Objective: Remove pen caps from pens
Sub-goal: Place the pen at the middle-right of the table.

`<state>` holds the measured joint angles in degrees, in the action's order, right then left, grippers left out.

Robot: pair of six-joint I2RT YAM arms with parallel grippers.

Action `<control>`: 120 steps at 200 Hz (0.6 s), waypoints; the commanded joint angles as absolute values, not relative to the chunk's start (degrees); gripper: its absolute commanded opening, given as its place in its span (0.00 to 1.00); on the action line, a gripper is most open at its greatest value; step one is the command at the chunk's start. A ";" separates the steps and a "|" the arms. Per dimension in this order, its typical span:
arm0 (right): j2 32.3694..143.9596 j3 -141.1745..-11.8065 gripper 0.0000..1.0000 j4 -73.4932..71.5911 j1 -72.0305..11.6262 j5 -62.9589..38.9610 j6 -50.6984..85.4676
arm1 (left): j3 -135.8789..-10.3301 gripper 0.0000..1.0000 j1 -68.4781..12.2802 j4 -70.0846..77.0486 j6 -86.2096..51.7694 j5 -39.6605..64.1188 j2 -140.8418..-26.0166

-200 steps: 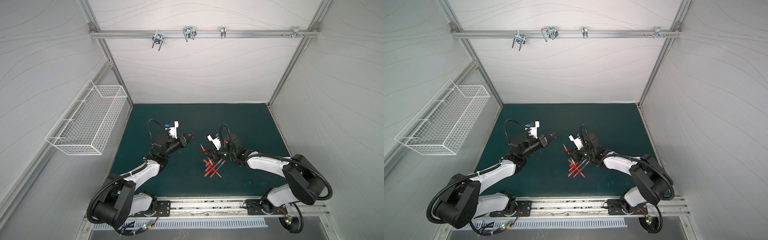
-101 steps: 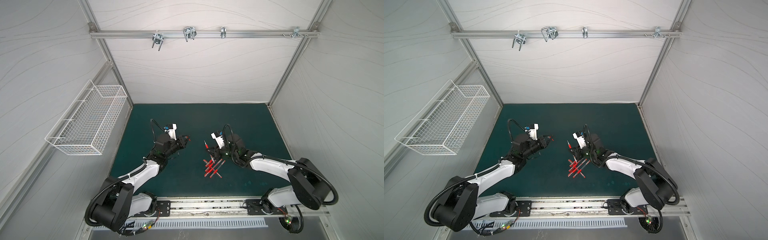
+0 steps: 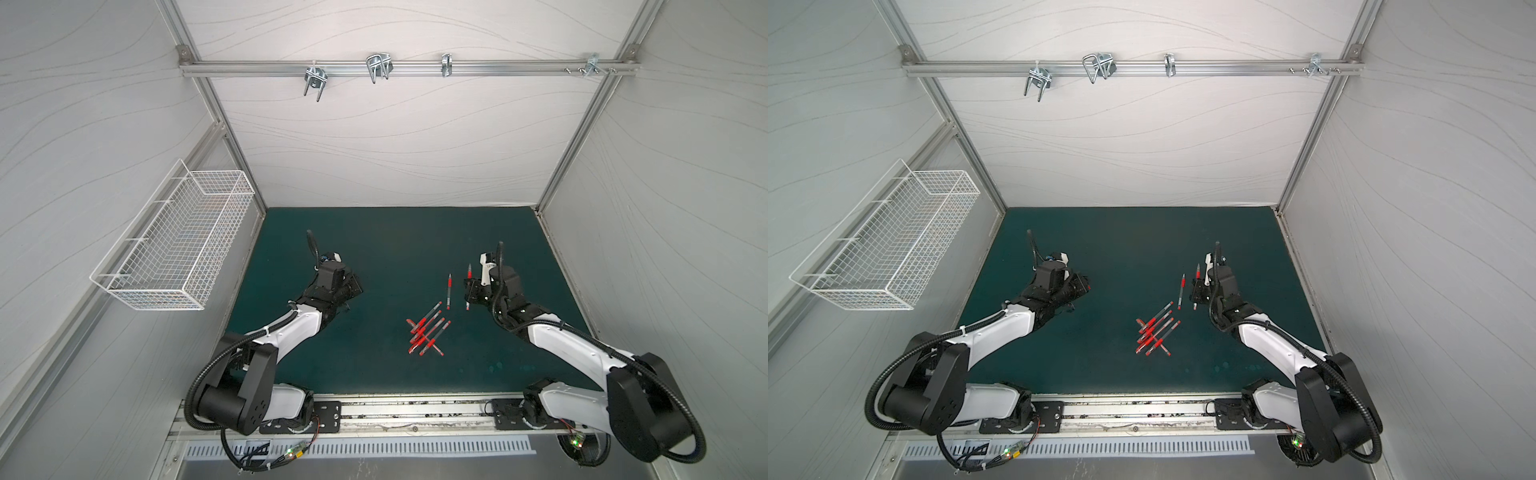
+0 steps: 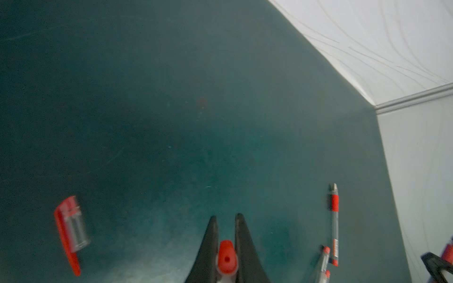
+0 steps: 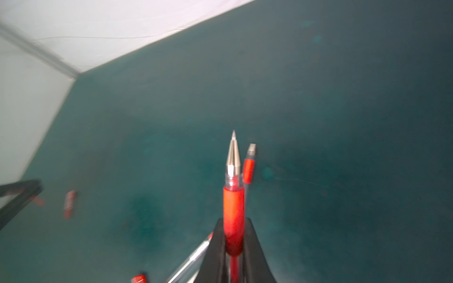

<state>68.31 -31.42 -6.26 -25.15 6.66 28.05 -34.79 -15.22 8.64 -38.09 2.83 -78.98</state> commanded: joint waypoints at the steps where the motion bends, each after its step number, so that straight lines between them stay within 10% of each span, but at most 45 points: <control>1: 70.05 -32.79 0.00 -0.16 -23.29 11.57 30.81 | -37.25 0.00 -13.92 7.07 -37.38 -0.03 -81.12; 120: 86.46 -39.51 0.00 0.17 -20.43 5.35 28.12 | -41.52 0.01 -13.01 1.41 -36.30 -0.26 -87.55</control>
